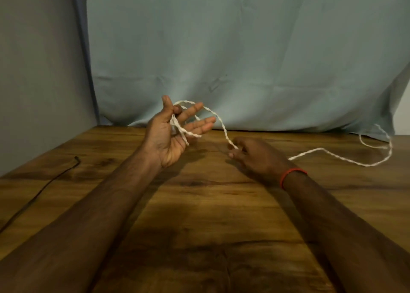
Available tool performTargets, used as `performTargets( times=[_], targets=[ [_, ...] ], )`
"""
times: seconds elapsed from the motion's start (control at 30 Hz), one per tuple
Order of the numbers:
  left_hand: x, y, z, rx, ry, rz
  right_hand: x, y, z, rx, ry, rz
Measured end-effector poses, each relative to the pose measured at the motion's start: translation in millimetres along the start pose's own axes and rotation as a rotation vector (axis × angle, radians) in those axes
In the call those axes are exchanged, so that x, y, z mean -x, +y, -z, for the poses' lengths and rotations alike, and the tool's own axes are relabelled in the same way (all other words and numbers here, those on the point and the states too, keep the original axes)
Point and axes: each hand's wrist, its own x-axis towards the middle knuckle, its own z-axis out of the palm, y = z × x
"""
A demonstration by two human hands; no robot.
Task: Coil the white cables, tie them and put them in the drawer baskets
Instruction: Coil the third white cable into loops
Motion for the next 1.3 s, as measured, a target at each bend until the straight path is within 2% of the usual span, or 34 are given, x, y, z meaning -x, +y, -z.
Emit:
performTargets(
  times=[0.07, 0.13, 0.3, 0.37, 0.43, 0.5, 0.63, 0.77, 0.87, 1.0, 1.1, 1.2, 1.3],
  targets=[
    [-7, 6, 4, 0.117, 0.096, -0.088, 3, -8, -2, 0.048, -0.093, 0.060],
    [-8, 7, 3, 0.103, 0.130, -0.159, 3, -18, -2, 0.088, -0.157, 0.152],
    [-5, -5, -4, -0.165, 0.165, -0.269, 6, -51, -1, 0.077, -0.355, 0.311],
    [-7, -10, -1, -0.410, 0.158, -0.288, 8, -62, 1, 0.029, -0.361, 0.364],
    [-6, -17, 5, -0.748, 0.077, -0.317, 8, -67, 5, 0.000, -0.278, 0.408],
    [-1, -22, 9, -0.965, -0.038, -0.334, 8, -68, 12, -0.063, -0.164, 0.417],
    [7, -21, 7, -1.163, -0.273, -0.324, 9, -61, 24, -0.035, 0.156, 0.479],
    [10, -15, 4, -1.349, -0.308, -0.415, 8, -52, 37, 0.011, 0.423, 0.457],
    [12, -11, 4, -1.305, -0.360, -0.359, 7, -41, 50, 0.011, 0.534, 0.425],
    [11, -9, 2, -0.934, -0.350, 0.012, 7, -27, 61, -0.161, 0.579, 0.388],
    [12, -5, 3, -0.610, -0.437, 0.246, 6, -17, 58, -0.287, 0.616, 0.348],
    [12, -2, 3, -0.363, -0.533, 0.301, 2, -13, 46, -0.305, 0.593, 0.326],
    [6, 0, 4, -0.174, -0.498, 0.264, -1, -5, 35, -0.221, 0.518, 0.253]
  ],
)
